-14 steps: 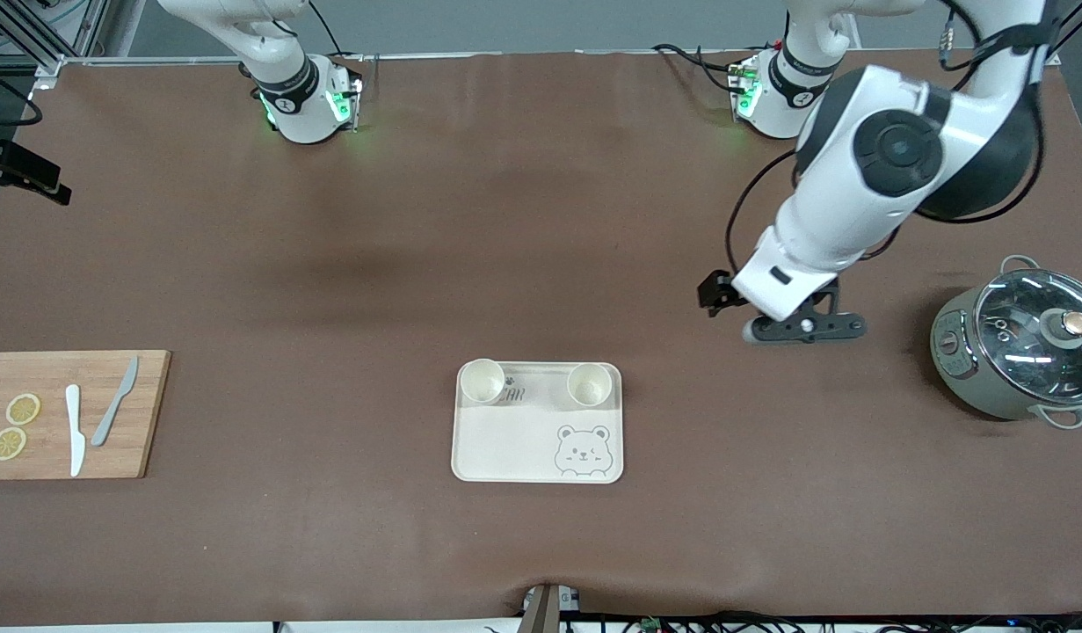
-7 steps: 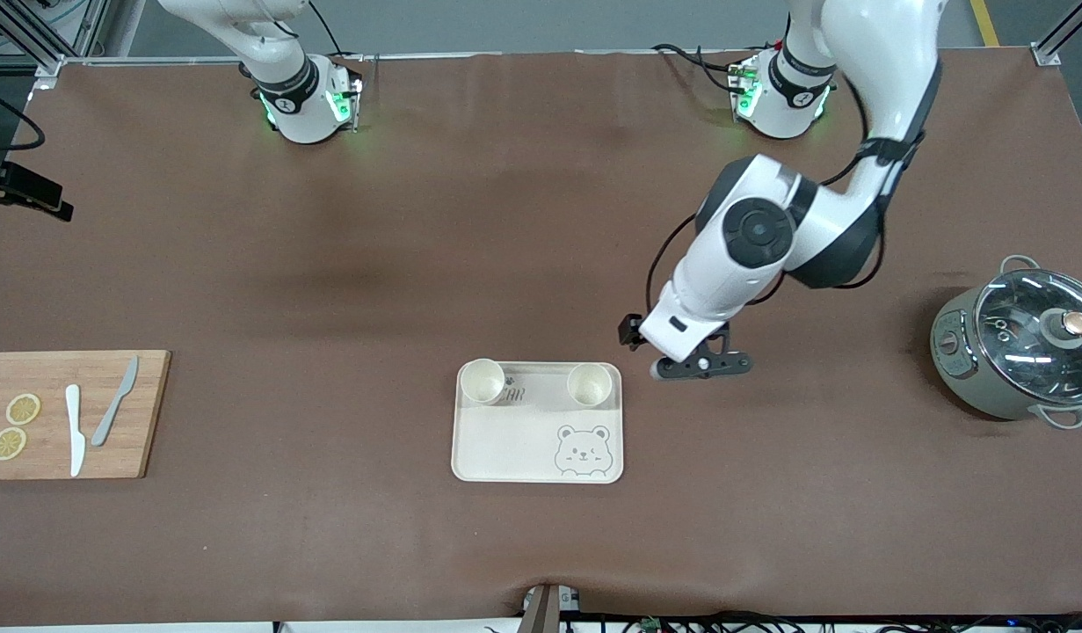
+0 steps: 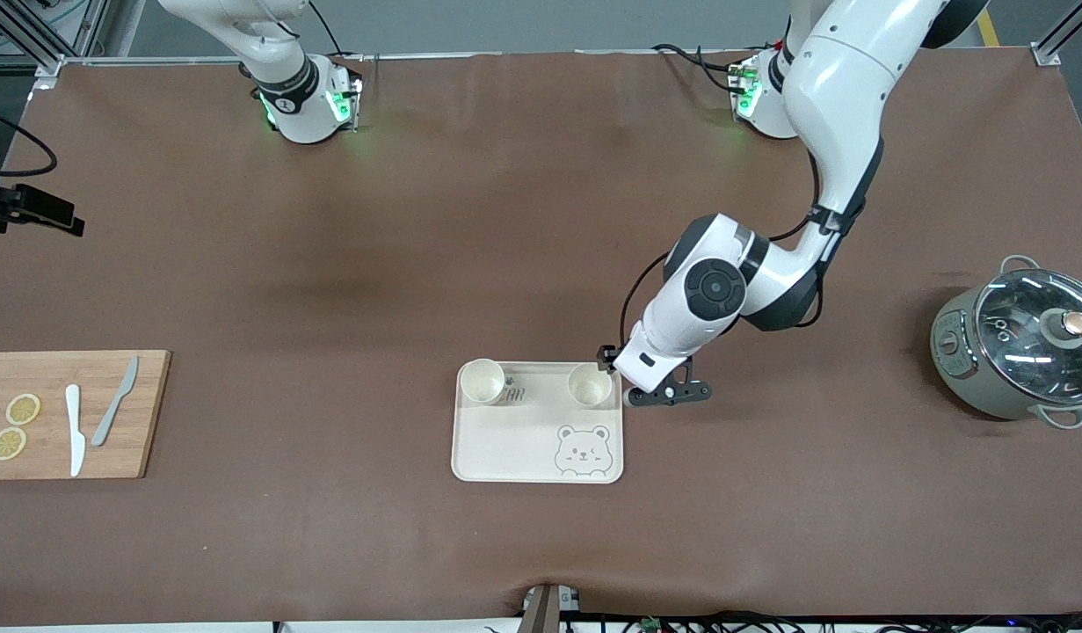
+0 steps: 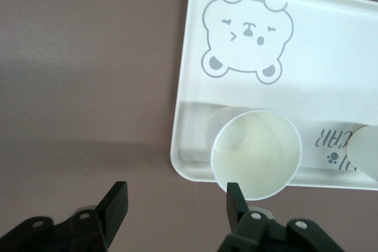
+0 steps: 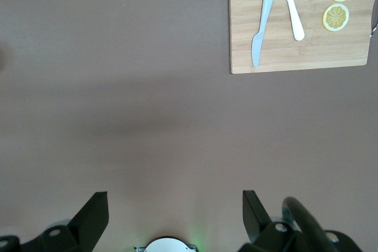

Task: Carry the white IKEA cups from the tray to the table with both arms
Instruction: 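Lower the left gripper around the cup and close it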

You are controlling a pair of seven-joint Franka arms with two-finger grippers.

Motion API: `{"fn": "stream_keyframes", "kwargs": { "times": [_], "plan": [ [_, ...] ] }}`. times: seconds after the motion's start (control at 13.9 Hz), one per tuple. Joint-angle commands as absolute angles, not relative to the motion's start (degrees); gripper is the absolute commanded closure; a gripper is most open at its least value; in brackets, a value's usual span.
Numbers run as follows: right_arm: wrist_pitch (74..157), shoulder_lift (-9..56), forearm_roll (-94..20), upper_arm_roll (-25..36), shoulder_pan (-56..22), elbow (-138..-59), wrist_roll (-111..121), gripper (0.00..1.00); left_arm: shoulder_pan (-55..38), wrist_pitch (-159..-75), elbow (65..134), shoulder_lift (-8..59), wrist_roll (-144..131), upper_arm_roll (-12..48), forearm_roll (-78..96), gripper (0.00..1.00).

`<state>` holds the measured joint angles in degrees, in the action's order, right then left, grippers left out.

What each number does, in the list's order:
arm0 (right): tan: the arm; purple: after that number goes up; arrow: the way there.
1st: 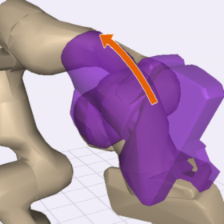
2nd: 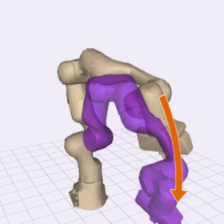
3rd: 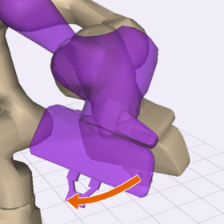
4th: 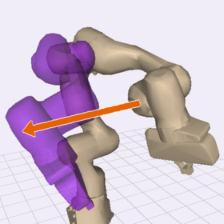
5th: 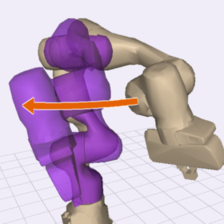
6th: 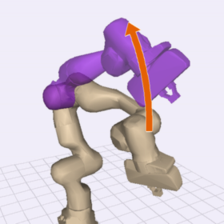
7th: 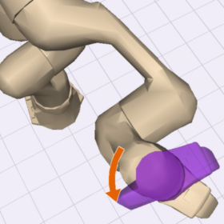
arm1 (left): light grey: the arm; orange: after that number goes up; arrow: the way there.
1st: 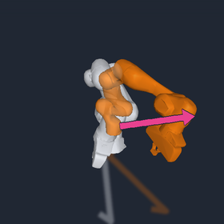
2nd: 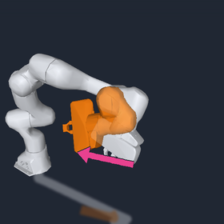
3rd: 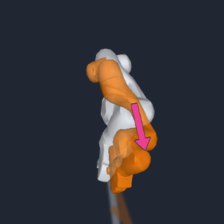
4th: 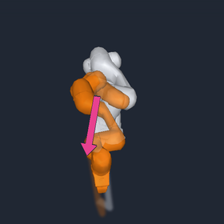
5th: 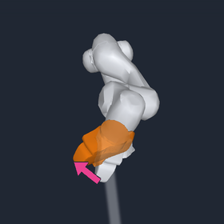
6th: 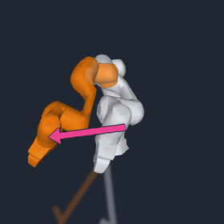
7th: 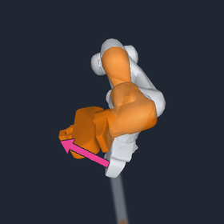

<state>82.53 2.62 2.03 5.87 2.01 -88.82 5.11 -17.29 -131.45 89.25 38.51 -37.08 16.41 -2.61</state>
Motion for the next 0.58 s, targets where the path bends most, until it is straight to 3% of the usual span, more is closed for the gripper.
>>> {"fn": "stream_keyframes", "kwargs": {
  "times": [0.0, 0.22, 0.36, 0.51],
  "plan": [
    [81.7, 4.5, 2.2, 5.1, 3.3, -86.4, 5.4, 0.0, -19.2, -133.8, 87.6, 41.0, -38.1, 15.6, -2.9, 0.3],
    [81.7, 7.0, 1.7, 5.2, 4.3, -86.4, 5.6, 0.0, -19.2, -136.1, 87.3, 42.3, -38.3, 15.6, -2.8, 0.33],
    [82.2, 7.6, 3.3, 5.1, 3.8, -86.3, 6.8, 0.0, -19.3, -137.1, 87.3, 43.1, -38.3, 15.6, -2.9, 0.48],
    [82.2, 7.8, 3.3, 5.0, 4.0, -86.4, 7.0, 0.0, -19.3, -137.8, 87.3, 43.8, -38.2, 15.6, -2.9, 0.73]
  ]
}}
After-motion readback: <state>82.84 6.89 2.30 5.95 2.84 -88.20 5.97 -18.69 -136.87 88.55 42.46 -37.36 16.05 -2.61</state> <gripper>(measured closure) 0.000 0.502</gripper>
